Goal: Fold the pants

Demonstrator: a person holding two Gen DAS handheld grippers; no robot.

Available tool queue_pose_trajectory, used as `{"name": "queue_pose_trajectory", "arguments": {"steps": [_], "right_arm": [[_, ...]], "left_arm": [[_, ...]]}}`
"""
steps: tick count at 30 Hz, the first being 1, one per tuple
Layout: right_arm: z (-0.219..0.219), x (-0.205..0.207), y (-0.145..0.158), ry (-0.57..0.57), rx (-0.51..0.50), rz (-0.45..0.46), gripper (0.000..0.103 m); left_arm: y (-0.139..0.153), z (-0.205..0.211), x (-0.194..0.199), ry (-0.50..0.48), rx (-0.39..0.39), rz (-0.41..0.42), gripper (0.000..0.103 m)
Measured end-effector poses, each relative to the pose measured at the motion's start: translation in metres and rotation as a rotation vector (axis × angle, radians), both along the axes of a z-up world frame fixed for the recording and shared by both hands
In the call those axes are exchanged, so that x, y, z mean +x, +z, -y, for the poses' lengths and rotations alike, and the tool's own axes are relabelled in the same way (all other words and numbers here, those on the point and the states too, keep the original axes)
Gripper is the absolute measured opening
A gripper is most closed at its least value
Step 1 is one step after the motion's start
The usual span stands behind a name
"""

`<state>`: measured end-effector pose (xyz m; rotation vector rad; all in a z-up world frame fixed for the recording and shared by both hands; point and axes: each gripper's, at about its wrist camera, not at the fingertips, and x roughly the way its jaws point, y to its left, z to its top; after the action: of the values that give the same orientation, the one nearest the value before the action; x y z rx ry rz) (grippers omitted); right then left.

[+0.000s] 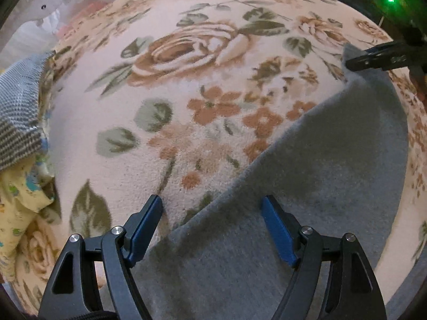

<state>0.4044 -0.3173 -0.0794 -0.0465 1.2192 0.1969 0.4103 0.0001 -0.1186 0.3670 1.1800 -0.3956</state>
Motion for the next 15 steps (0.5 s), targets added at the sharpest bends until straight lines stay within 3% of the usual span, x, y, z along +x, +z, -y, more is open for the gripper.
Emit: {"name": "queue_pose_trajectory", "arguments": {"steps": [2, 4, 7, 15], "right_arm": [[0.004, -0.004, 0.004, -0.013, 0.005, 0.036, 0.018], [0.006, -0.012, 0.015, -0.017, 0.017, 0.077, 0.016], [0.004, -0.030, 0.032, 0.008, 0.005, 0.141, 0.014], [0.010, -0.097, 0.071, 0.041, 0.058, 0.223, 0.014]], "left_arm": [[0.003, -0.002, -0.003, -0.026, -0.062, -0.033, 0.049], [0.007, 0.000, -0.008, -0.053, -0.077, -0.042, 0.009], [0.016, 0.004, -0.022, -0.074, -0.065, -0.030, 0.004], [0.066, 0.001, -0.097, -0.088, -0.189, 0.010, 0.003]]}}
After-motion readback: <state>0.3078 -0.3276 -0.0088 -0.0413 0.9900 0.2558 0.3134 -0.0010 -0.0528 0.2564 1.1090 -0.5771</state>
